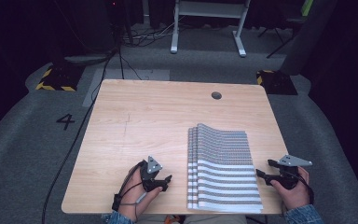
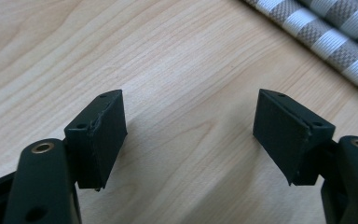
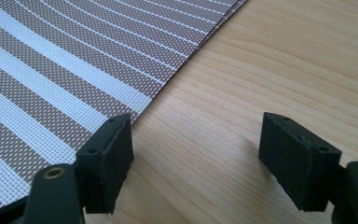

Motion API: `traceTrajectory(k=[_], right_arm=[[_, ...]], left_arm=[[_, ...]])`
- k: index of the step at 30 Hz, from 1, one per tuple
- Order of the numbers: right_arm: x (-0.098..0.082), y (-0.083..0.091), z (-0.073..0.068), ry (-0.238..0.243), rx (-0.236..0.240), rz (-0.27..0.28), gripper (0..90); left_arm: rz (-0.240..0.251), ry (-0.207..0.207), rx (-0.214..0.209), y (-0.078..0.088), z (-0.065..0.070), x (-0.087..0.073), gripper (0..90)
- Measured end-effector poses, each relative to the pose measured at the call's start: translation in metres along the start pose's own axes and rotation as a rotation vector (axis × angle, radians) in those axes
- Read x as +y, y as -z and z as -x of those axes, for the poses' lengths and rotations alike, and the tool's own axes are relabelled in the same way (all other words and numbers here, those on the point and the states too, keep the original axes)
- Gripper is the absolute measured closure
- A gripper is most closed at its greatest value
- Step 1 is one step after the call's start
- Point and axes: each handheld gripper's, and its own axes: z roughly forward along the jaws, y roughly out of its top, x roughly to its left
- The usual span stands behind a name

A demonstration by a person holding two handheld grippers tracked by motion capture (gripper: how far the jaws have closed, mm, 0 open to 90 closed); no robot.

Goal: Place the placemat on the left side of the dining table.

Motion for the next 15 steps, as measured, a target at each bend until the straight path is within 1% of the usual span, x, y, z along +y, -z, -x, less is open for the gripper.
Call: traceTrajectory(k=[1, 2, 3, 4, 5, 6, 7, 8, 9, 11, 12, 14, 15], right_arm=[[0.0, 0.0, 0.0, 0.0, 0.0, 0.0, 26.1], [0.0, 0.0, 0.0, -0.001, 0.0, 0.0, 26.1], [0.0, 0.0, 0.0, -0.001, 0.0, 0.0, 26.1], [0.0, 0.0, 0.0, 0.0, 0.0, 0.0, 26.1], [0.0, 0.0, 0.0, 0.0, -0.001, 0.0, 26.1], [0.0, 0.0, 0.0, 0.0, -0.001, 0.0, 26.2], [0.0, 0.0, 0.0, 0.0, 0.0, 0.0, 26.1], [0.0, 0.0, 0.0, 0.0, 0.0, 0.0, 26.1], [0.0, 0.0, 0.0, 0.0, -0.001, 0.0, 26.1], [0.0, 0.0, 0.0, -0.001, -0.001, 0.0, 26.1], [0.0, 0.0, 0.0, 0.0, -0.002, 0.0, 26.1], [0.0, 0.0, 0.0, 0.003, -0.005, -0.002, 25.9], [0.0, 0.0, 0.0, 0.008, -0.01, -0.004, 25.9]], left_arm=[[-0.006, 0.012, -0.016, 0.001, -0.001, 0.001, 29.3], [-0.023, 0.018, -0.016, 0.004, -0.001, 0.003, 31.4], [-0.024, 0.024, -0.024, 0.005, 0.0, 0.004, 31.4], [-0.026, 0.015, -0.016, 0.008, 0.0, 0.006, 31.4], [-0.018, 0.002, -0.014, 0.012, 0.001, 0.009, 31.2], [-0.004, -0.012, -0.021, 0.017, 0.003, 0.014, 31.2], [-0.004, -0.012, -0.021, 0.017, 0.003, 0.014, 31.2], [0.004, -0.012, -0.033, 0.02, 0.005, 0.016, 31.2], [0.022, -0.024, -0.03, 0.025, 0.008, 0.021, 31.2], [0.029, -0.027, -0.036, 0.027, 0.01, 0.023, 31.2], [0.034, -0.038, -0.04, 0.029, 0.011, 0.026, 31.2], [0.046, -0.041, -0.066, 0.032, 0.015, 0.03, 31.2], [0.049, -0.039, -0.068, 0.033, 0.017, 0.033, 31.2]])
